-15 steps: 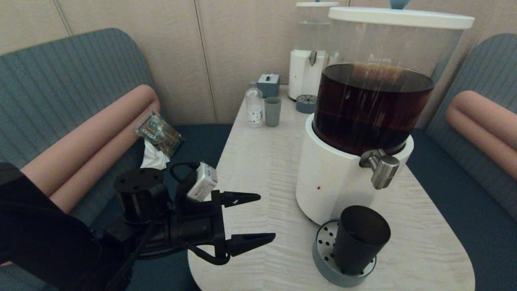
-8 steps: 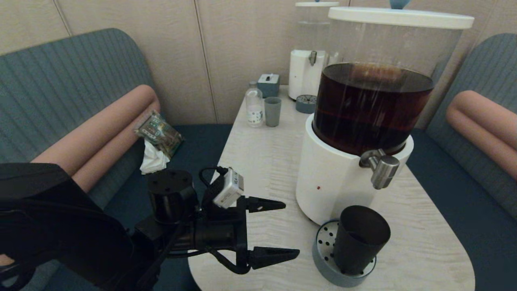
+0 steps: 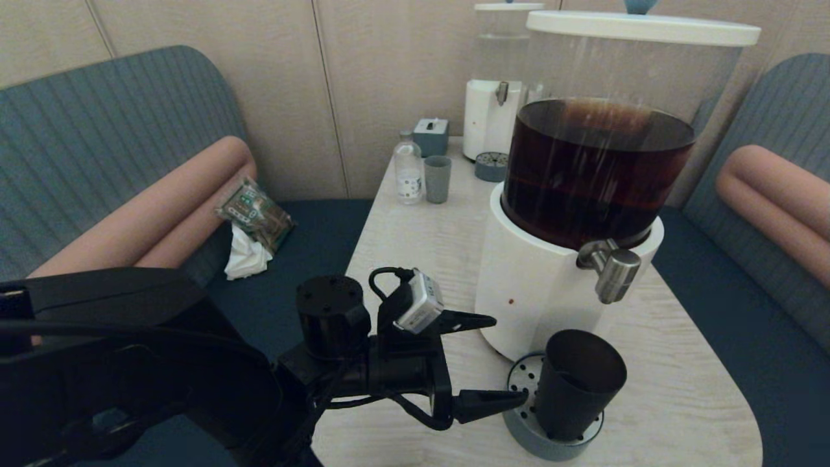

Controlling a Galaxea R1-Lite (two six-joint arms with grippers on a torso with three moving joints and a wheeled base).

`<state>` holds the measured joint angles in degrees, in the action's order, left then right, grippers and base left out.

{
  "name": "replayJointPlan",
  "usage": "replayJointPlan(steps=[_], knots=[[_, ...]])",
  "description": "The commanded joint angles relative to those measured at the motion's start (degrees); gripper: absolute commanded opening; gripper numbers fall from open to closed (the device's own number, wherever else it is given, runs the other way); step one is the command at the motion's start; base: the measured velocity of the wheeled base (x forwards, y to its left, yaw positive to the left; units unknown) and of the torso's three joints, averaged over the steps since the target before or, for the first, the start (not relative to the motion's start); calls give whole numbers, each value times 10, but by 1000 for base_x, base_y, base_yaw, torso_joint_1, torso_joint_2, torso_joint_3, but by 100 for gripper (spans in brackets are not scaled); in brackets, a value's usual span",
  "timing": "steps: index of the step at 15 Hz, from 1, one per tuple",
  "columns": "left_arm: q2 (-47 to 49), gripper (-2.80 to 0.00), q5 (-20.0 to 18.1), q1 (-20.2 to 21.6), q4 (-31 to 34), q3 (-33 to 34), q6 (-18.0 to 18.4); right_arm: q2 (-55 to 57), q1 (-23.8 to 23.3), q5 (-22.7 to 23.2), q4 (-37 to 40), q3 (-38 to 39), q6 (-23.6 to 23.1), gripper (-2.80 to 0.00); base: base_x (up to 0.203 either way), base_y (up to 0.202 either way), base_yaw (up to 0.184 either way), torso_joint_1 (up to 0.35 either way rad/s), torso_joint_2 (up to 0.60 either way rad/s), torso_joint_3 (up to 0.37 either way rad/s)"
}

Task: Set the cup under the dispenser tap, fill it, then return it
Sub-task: Place the cup next to the water dispenser

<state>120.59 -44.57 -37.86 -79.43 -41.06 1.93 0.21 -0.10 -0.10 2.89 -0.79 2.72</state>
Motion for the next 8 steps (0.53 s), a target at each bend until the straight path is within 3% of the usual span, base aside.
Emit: replayJointPlan(steps=[1, 8], knots=[[8, 0, 1, -10, -5, -5, 0, 1, 0, 0, 0, 0, 0, -280, 0, 0, 0, 0, 0, 0], [10, 0, -15, -24, -8, 1, 4, 1, 0, 0, 0, -1, 0, -280, 0, 0, 0, 0, 0, 0]])
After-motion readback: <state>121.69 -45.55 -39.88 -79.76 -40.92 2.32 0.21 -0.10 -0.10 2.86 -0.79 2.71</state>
